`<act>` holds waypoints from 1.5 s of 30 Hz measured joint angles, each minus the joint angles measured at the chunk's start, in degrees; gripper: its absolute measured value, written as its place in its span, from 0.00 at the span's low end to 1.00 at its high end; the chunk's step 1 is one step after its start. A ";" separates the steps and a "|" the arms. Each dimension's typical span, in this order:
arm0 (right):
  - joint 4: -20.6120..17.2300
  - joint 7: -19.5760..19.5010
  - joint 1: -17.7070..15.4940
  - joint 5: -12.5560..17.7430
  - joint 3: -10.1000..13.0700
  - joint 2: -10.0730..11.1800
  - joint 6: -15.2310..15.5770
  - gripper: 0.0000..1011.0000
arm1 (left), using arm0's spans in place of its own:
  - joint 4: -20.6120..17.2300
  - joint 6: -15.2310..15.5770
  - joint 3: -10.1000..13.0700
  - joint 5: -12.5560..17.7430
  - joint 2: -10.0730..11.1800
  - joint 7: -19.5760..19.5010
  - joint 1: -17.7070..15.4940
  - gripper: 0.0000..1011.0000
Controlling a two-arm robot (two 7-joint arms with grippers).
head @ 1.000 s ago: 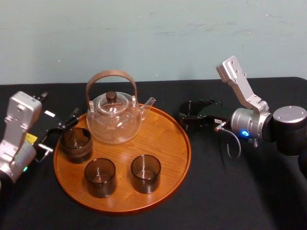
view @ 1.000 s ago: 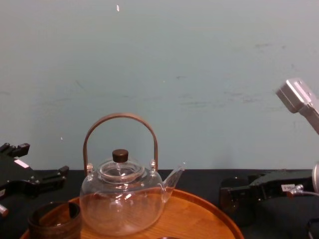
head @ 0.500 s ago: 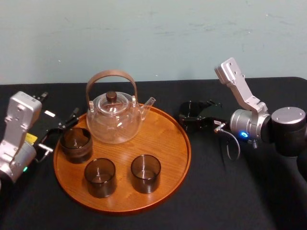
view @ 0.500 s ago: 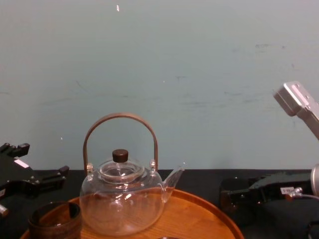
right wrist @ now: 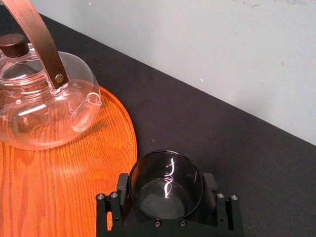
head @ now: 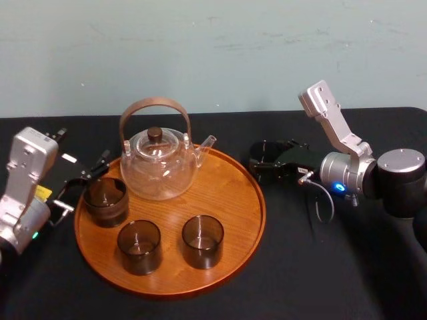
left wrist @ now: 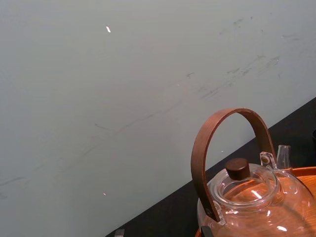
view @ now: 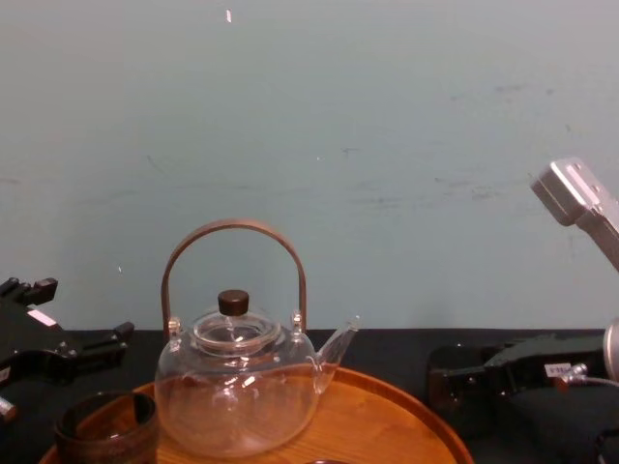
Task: Pick up the glass from the table and place it on the tray.
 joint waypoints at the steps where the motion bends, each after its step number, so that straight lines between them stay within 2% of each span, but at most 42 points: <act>1: 0.00 0.01 0.00 0.02 0.01 0.01 0.00 0.93 | 0.00 0.00 0.00 0.00 0.00 0.00 0.00 0.99; 5: -0.01 0.02 -0.02 0.05 0.02 0.03 -0.01 0.89 | 0.00 0.00 0.00 0.00 0.00 0.00 0.00 0.99; 24: -0.07 0.13 -0.05 0.17 0.04 0.05 -0.07 0.89 | 0.00 0.00 0.00 0.00 0.00 0.00 0.00 0.99; 29: -1.34 0.66 -0.61 0.76 0.48 0.55 -0.06 0.89 | 0.00 0.00 0.00 0.00 0.00 0.00 0.00 0.99; 35: -4.72 1.04 -1.67 1.70 1.14 1.62 0.08 0.89 | 0.00 0.00 0.00 0.00 0.00 0.00 0.00 0.99; 45: -14.05 1.86 -4.75 3.64 1.88 5.09 0.10 0.89 | 0.00 0.00 0.00 0.00 0.00 0.00 0.00 0.99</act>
